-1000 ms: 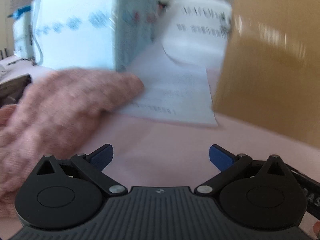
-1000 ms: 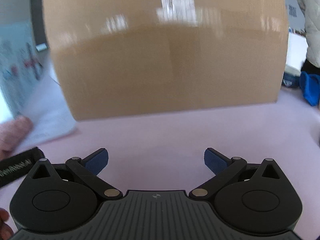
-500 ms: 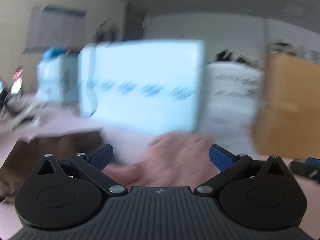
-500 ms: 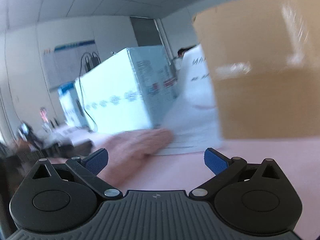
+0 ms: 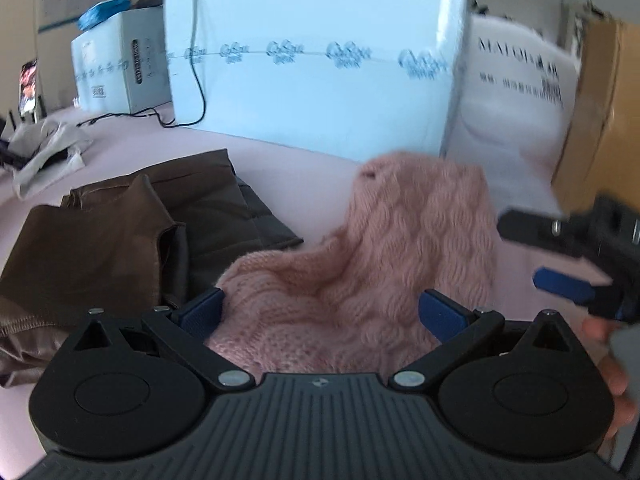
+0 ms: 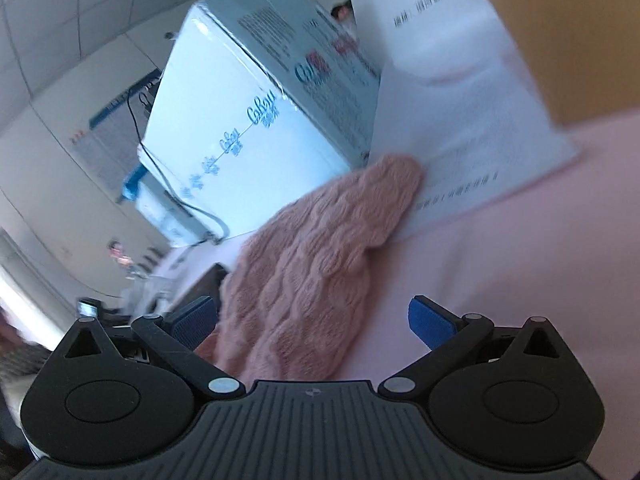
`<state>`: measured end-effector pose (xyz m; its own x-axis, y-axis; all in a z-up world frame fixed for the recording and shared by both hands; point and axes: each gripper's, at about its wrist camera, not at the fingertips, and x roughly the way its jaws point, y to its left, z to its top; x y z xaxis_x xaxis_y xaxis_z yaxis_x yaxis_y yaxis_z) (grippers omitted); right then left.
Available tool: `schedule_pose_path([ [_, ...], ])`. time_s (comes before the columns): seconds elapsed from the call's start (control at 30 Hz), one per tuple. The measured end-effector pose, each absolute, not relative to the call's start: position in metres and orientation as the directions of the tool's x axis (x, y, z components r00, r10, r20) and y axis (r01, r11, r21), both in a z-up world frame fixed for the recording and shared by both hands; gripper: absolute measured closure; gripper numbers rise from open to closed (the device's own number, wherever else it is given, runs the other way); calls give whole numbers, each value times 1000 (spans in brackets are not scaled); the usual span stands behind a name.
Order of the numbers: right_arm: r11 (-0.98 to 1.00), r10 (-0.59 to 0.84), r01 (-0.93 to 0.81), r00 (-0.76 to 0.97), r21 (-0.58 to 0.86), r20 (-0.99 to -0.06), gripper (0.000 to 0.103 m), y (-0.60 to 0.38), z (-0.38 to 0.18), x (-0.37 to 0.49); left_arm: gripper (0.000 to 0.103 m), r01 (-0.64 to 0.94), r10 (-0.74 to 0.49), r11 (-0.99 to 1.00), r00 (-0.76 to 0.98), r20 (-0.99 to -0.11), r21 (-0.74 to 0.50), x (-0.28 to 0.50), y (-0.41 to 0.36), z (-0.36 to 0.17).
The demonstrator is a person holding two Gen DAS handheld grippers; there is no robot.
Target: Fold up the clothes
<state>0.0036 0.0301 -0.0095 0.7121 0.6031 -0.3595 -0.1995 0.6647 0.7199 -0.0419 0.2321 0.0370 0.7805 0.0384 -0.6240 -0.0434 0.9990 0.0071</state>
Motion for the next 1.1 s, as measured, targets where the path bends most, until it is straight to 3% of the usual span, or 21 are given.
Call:
schedule_pose_path([
  [0.17, 614, 642, -199, 689, 764, -337, 5, 27, -12, 6, 0, -47, 21, 999, 749, -662, -21, -44, 239, 33],
  [0.27, 612, 661, -213, 667, 762, -344, 24, 28, -12, 5, 0, -55, 10, 997, 746, -666, -47, -43, 244, 32],
  [0.33, 617, 676, -231, 644, 752, -357, 42, 30, -12, 5, 6, -57, 5, 997, 748, -663, -56, -43, 245, 33],
  [0.43, 655, 665, -268, 649, 707, -370, 60, 34, -11, 0, 17, -54, 6, 997, 760, -650, -54, -45, 245, 32],
  [0.6, 684, 650, -285, 657, 672, -382, 73, 38, -11, -4, 45, -36, -17, 997, 768, -640, -69, -47, 248, 34],
  [0.7, 691, 644, -282, 659, 665, -390, 79, 38, -13, -4, 54, -21, -28, 997, 771, -636, -68, -48, 247, 35],
  [0.93, 700, 646, -308, 658, 644, -388, 95, 42, -12, -3, 62, -15, -33, 997, 779, -626, -71, -51, 247, 37],
  [1.1, 720, 627, -325, 684, 613, -374, 98, 44, -9, -8, 68, -16, -38, 997, 788, -614, -81, -53, 247, 39],
])
